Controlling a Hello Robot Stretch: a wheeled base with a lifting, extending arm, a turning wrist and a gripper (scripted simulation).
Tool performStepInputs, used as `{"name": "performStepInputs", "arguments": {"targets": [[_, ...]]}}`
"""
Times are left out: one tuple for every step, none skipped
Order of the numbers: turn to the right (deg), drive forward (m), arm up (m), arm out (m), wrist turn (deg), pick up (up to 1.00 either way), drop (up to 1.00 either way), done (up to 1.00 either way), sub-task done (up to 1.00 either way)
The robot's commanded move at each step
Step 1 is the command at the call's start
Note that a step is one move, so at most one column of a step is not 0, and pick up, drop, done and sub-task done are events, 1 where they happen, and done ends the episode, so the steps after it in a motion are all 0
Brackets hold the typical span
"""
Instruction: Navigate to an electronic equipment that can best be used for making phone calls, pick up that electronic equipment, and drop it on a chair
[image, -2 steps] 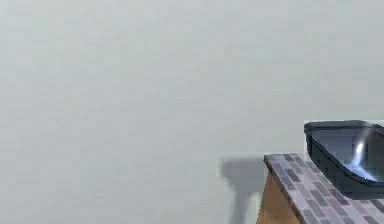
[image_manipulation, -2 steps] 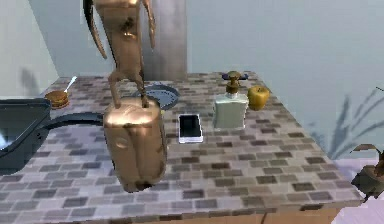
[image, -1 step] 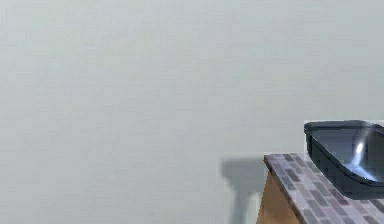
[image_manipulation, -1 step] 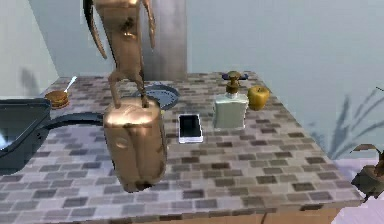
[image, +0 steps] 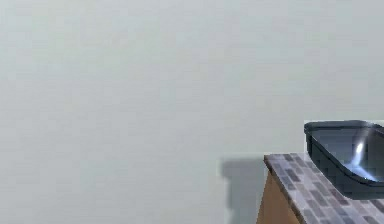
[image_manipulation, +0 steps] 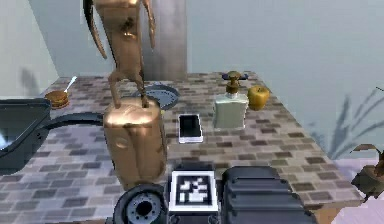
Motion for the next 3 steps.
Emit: {"name": "performStepInputs", "arguments": {"targets": [[0.0,0.00,0.00,0.26,0.0,0.00,0.00,0.00,0.00],[0.0,0.00,0.00,0.00,45.0,0.00,0.00,0.00,0.00],[0.0,0.00,0.00,0.00,45.0,0.00,0.00,0.00,0.00]]}}
